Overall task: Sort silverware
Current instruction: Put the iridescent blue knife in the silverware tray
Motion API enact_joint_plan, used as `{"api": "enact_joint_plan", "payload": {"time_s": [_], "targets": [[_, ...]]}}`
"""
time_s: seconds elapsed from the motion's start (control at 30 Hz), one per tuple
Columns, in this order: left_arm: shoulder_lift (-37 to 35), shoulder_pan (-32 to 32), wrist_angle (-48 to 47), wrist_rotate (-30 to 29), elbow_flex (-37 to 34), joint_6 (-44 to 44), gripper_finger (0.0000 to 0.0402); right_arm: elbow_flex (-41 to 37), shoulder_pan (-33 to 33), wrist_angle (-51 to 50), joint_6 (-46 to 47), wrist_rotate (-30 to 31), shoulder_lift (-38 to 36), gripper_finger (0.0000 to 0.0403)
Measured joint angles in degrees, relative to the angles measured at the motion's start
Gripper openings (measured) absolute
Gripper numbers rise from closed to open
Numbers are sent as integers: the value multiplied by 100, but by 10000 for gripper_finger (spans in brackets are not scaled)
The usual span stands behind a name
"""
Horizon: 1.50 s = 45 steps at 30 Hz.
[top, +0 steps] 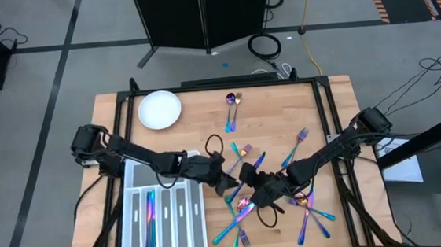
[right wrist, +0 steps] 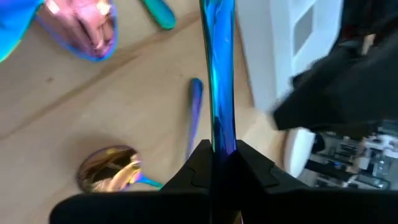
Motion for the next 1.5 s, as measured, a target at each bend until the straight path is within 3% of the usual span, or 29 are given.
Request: {"api": "enact_joint_plan", "payload": {"time_s": [0.13,0.27,0.43,0.57,0.87,1.5], "targets": [[16,-107,-68,-508,2,188,164,8,-18,-16,212,-67,-1,18],[17,-229,-275,-683,176,950,164,3,-63,-186,845,-317,-6,18],[25,-501,-2208,-1380,1130,1868,164,190,-176,-684,1598,-833,-12,18],[174,-673,-3569,-2000,1791,2019,164,499,-324,-1189,2399,-848,-17,18],[658,-748,-3692,-2287,2113,2410,164,712,-474,-1275,3221,-1118,-23,18],[669,-491,-4011,-2491,2151,3506,164,712,-736,-962,3858,-1111,-22,18]]}}
